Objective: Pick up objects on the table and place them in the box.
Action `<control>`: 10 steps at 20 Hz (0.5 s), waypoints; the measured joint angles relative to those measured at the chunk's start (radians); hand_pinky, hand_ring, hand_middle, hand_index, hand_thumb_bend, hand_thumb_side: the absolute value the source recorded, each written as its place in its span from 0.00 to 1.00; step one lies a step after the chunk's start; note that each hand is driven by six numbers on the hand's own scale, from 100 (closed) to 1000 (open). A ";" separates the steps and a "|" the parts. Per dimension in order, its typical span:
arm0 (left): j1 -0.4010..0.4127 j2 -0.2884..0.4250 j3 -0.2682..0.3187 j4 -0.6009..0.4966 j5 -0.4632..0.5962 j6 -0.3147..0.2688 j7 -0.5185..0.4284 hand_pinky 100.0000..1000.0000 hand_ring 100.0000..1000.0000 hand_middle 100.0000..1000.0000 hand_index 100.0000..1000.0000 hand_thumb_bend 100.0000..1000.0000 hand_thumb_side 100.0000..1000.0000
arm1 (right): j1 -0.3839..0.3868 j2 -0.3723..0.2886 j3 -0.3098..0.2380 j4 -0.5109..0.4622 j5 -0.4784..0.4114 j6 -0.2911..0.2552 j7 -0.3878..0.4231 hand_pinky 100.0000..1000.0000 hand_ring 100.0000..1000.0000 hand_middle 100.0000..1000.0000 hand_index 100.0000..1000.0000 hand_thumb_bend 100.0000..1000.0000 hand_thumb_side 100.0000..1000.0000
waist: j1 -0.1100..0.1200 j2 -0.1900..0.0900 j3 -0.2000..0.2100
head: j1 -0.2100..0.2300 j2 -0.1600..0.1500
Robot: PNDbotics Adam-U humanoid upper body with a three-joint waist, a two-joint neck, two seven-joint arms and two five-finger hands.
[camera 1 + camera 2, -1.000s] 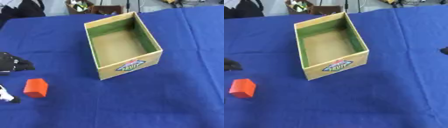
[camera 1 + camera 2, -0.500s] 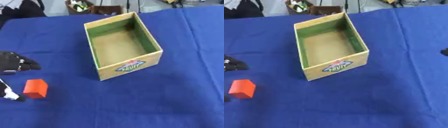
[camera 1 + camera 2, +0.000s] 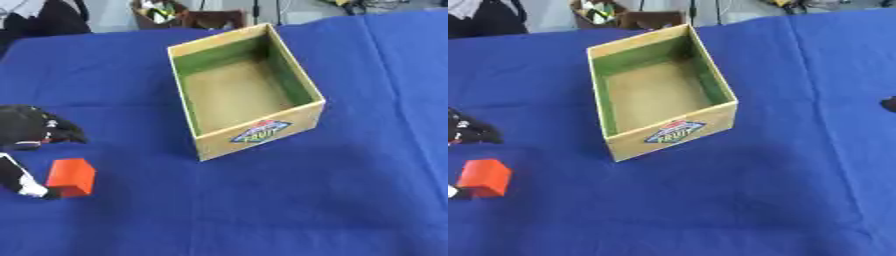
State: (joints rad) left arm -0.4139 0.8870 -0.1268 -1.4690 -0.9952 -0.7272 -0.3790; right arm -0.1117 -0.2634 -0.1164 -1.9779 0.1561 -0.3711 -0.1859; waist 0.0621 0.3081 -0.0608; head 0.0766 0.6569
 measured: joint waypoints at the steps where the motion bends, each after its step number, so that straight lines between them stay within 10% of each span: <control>1: -0.001 -0.001 -0.001 0.001 0.005 -0.003 0.003 0.48 0.73 0.79 0.92 0.49 0.83 | 0.000 0.002 0.000 0.000 0.000 0.000 0.000 0.74 0.58 0.46 0.68 0.00 0.72 | 0.000 0.000 0.000 | 0.000 0.000; 7: -0.008 -0.009 -0.005 0.006 0.040 -0.011 0.011 0.37 0.60 0.54 0.71 0.34 0.78 | -0.002 0.003 0.000 0.000 0.000 0.002 0.002 0.74 0.58 0.46 0.68 0.00 0.72 | 0.000 0.000 -0.001 | 0.000 -0.003; 10: -0.008 -0.010 -0.006 0.014 0.069 -0.006 0.006 0.27 0.52 0.44 0.53 0.01 0.59 | -0.002 0.004 0.000 0.000 0.000 0.003 0.001 0.74 0.58 0.45 0.68 0.00 0.72 | 0.000 0.000 -0.001 | 0.000 -0.003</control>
State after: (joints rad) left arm -0.4218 0.8774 -0.1323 -1.4555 -0.9261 -0.7333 -0.3734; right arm -0.1140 -0.2598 -0.1164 -1.9779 0.1561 -0.3682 -0.1851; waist 0.0623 0.3083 -0.0614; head 0.0767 0.6540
